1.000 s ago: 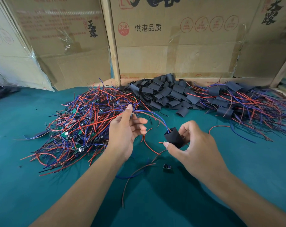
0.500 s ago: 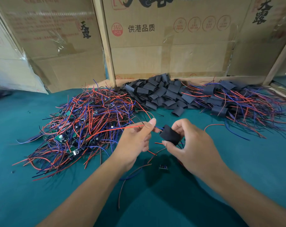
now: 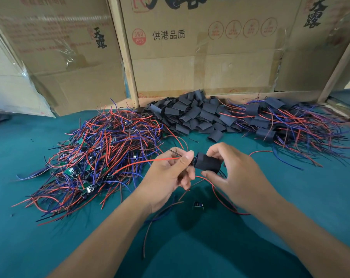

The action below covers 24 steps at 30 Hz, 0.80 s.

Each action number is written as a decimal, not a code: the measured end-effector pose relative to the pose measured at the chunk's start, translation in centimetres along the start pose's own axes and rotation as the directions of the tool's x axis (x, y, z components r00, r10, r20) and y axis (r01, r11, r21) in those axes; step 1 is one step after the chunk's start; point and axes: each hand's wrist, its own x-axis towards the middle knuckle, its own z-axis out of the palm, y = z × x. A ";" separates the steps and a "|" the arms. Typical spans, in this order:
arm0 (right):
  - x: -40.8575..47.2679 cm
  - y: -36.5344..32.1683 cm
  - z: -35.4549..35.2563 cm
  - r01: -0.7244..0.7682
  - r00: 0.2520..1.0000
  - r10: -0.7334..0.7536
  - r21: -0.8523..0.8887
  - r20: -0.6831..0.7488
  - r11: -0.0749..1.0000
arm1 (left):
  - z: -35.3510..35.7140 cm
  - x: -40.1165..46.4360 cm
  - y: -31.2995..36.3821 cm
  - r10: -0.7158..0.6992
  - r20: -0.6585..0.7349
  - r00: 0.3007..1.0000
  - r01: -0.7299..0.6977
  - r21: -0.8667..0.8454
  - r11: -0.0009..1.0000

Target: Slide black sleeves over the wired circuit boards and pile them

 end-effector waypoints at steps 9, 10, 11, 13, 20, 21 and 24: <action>-0.1 0.2 0.0 0.068 0.998 -0.068 -0.007 -0.014 0.998 | 0.5 -0.1 0.5 -0.021 -0.107 0.994 0.016 -0.047 0.999; 0.0 0.3 -0.1 0.073 0.997 -0.073 0.000 -0.018 0.997 | 0.6 -0.1 0.4 -0.045 -0.111 0.993 0.038 -0.070 0.997; 0.0 0.3 -0.1 0.079 0.997 -0.078 0.007 -0.020 0.997 | 0.7 0.0 0.4 -0.067 -0.118 0.991 0.056 -0.096 0.994; 0.0 0.2 -0.1 0.092 0.996 -0.092 0.017 -0.016 0.996 | 0.9 0.0 0.4 -0.104 -0.132 0.986 0.084 -0.144 0.986; -0.1 0.1 0.1 0.108 0.994 -0.108 0.001 -0.016 0.994 | 1.6 -0.5 0.1 -0.079 -0.172 0.982 0.073 -0.040 0.997; -0.2 0.1 0.2 0.105 0.994 -0.105 0.001 -0.017 0.994 | 1.9 -0.6 0.0 -0.062 -0.169 0.984 0.061 -0.013 0.998; 0.0 0.5 0.0 0.093 0.996 -0.093 0.035 -0.011 0.995 | 2.4 -0.7 0.0 -0.053 -0.157 0.986 0.052 -0.010 0.999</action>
